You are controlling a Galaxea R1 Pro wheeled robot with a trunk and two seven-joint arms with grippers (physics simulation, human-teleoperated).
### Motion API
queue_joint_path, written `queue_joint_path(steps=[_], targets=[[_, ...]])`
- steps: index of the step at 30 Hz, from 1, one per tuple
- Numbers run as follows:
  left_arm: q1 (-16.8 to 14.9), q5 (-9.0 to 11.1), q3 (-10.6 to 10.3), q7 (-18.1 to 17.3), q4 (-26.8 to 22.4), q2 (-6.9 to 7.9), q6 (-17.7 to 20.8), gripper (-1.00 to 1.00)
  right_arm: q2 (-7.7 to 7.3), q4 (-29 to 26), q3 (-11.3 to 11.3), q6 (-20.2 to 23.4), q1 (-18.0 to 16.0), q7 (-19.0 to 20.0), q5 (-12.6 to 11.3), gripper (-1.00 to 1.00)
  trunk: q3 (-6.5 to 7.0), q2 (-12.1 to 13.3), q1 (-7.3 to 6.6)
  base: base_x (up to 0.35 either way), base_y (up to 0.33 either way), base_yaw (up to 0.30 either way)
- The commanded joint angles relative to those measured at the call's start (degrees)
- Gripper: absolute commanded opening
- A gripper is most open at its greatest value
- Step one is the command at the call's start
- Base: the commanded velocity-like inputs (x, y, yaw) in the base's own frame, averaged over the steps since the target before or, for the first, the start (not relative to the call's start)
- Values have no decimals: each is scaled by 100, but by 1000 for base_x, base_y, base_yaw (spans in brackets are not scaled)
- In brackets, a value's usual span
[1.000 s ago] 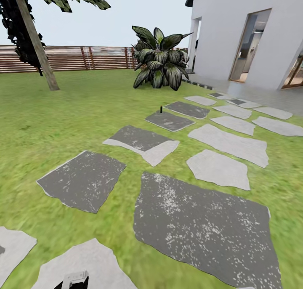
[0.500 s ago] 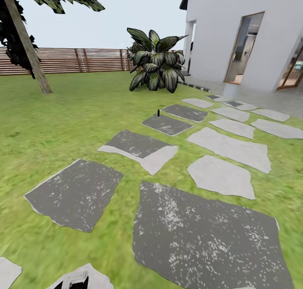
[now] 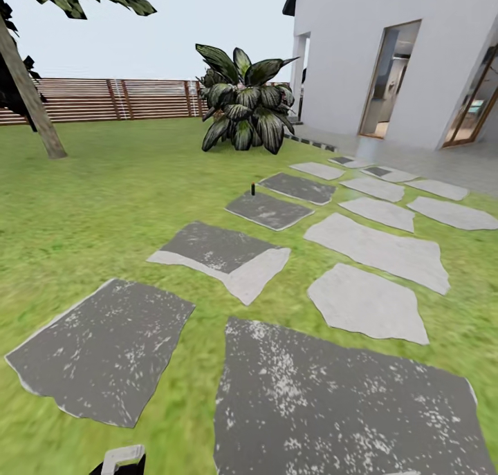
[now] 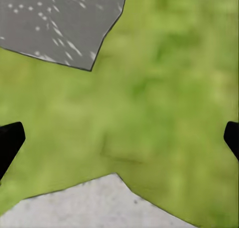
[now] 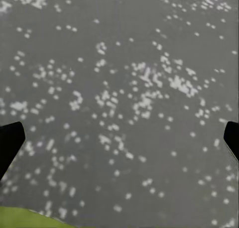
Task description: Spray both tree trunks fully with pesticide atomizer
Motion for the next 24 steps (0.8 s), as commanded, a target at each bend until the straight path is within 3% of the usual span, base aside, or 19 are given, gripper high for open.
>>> queue_joint_path(steps=[1,24], targets=[[0,0,0,0,0,0,0,100,2,0,0,0,0,0,0,100,0,0,0,335,79,-1],[0,0,-7,0,0,0,0,100,-1,0,9,4,0,0,0,100,0,0,0,335,79,0]])
